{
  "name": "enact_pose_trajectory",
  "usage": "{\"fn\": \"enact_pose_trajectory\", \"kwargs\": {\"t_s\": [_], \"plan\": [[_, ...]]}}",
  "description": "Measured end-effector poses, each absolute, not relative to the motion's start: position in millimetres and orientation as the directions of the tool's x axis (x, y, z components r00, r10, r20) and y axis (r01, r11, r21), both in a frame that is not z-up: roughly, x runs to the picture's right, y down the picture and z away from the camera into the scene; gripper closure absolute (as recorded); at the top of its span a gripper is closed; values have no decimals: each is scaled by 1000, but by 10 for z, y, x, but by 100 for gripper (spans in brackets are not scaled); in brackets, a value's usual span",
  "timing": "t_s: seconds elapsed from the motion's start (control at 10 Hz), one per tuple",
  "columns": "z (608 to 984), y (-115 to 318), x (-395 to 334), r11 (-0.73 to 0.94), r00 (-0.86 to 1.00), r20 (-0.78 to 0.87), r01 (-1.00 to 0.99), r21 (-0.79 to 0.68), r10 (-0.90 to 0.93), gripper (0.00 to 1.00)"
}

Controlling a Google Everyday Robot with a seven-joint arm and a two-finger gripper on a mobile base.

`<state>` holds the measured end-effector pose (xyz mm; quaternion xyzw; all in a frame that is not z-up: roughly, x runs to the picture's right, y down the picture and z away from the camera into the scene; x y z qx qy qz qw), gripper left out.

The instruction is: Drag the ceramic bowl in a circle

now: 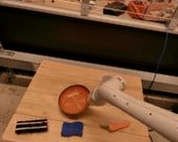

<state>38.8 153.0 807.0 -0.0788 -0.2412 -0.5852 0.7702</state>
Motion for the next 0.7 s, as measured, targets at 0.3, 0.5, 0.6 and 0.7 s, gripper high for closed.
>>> {"fn": "enact_pose_trajectory", "kwargs": {"t_s": [0.3, 0.5, 0.6, 0.7], "plan": [[8022, 1664, -40, 225, 99, 476, 951, 214, -874, 99], [8037, 1673, -367, 182, 37, 477, 947, 263, -878, 99], [8068, 1650, -549, 152, -6, 471, 942, 298, -882, 99], [8103, 1611, -688, 128, -41, 466, 936, 327, -884, 99]]}}
